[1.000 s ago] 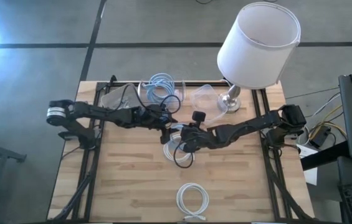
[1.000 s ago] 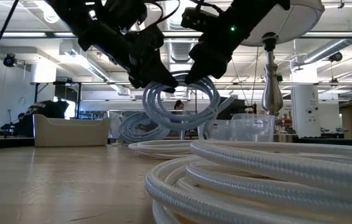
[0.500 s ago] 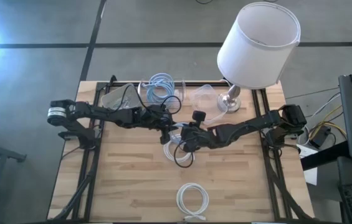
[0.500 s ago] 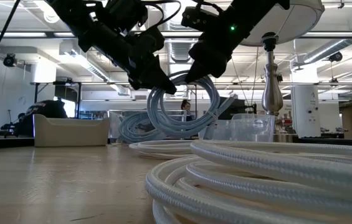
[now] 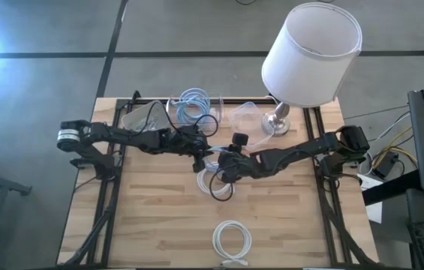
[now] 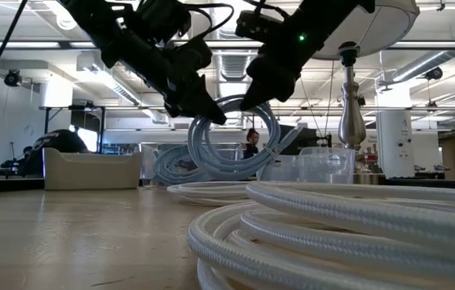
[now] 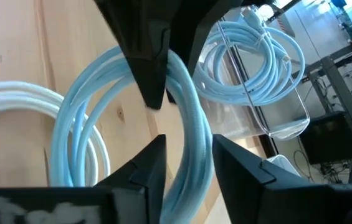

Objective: Pick & Place USB Port
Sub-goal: Put the light blue HDMI cable into the transparent bin

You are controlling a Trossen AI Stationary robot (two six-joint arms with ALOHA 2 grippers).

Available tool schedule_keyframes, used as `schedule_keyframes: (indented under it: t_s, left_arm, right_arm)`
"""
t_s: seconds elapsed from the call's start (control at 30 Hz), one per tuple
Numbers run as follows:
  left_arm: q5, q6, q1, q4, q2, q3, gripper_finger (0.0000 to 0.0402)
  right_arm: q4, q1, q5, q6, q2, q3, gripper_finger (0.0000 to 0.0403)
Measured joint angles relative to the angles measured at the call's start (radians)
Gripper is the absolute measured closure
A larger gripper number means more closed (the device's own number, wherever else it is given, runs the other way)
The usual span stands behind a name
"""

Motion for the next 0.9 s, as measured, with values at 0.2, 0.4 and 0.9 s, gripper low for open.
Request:
schedule_keyframes:
  t_s: [0.2,0.4,0.9]
  left_arm:
    - [-0.053,0.019,0.003,-0.03,-0.001,0.0,0.0338]
    - [-0.062,0.032,0.018,-0.047,-0.011,0.012,0.0339]
    - [-0.228,0.223,0.17,-0.38,-0.058,0.316,0.0334]
  right_arm:
    - [-0.094,0.013,0.002,0.05,-0.055,0.0,0.0249]
    - [-0.248,0.017,0.003,0.166,-0.149,-0.002,0.0233]
    - [-0.448,0.017,0.003,0.379,-0.251,-0.098,0.0243]
